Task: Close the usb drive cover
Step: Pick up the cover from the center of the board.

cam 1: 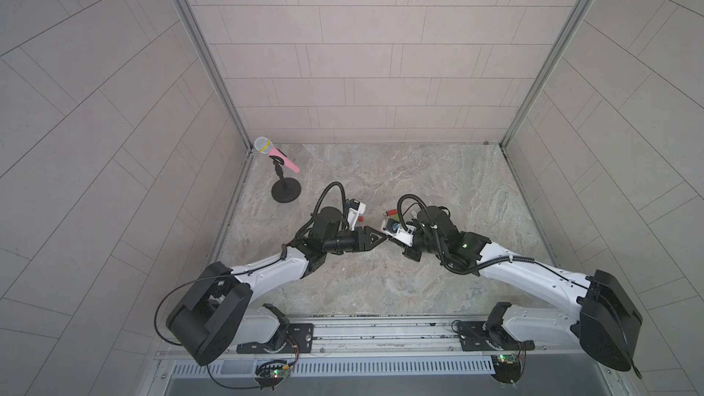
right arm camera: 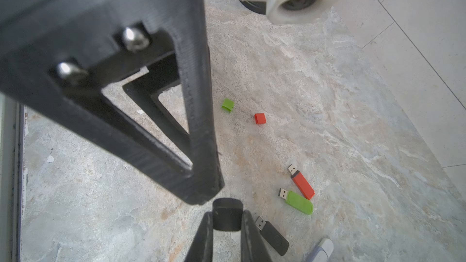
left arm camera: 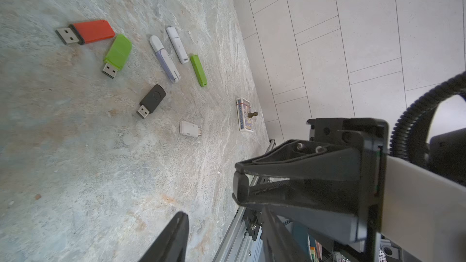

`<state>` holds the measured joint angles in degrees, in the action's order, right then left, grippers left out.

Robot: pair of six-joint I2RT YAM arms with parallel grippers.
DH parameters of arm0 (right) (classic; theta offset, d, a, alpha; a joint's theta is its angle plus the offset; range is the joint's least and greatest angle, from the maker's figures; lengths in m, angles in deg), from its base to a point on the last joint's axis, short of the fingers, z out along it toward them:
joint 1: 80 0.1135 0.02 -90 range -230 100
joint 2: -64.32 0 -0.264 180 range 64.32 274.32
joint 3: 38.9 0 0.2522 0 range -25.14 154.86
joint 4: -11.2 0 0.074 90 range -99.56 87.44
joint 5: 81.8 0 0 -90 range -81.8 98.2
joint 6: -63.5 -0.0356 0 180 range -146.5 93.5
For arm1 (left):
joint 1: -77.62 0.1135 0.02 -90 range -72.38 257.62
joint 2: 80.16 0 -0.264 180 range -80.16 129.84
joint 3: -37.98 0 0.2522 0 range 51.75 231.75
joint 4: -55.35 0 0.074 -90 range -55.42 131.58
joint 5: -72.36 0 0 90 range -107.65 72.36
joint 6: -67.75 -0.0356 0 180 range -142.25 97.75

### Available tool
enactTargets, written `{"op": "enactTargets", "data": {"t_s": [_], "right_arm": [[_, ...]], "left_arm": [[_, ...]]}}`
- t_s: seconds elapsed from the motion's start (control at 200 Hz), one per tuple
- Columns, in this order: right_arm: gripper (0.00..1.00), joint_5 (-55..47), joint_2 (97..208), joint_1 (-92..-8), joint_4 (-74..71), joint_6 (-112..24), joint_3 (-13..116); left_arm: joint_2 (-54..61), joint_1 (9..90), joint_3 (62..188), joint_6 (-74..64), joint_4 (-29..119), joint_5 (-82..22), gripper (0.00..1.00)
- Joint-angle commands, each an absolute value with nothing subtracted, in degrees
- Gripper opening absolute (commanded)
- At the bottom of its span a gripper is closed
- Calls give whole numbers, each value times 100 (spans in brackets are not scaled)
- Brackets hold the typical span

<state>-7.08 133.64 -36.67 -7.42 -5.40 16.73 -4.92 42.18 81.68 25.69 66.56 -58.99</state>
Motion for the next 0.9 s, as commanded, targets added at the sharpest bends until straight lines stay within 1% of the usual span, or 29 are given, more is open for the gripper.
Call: {"op": "enactTargets", "data": {"t_s": [0.0, 0.365, 0.891], "right_arm": [[19, -801, 13257, -3676, -729, -577, 1659], [19, -876, 13256, -3677, -660, -550, 1674], [19, -1038, 13395, -3667, -562, -596, 1731]], "left_arm": [[-436, 4198, 8362, 2483, 6611, -5825, 52], [-308, 4196, 8413, 2478, 6605, -5959, 49], [-66, 4201, 8576, 2633, 7005, -6316, 49]]}}
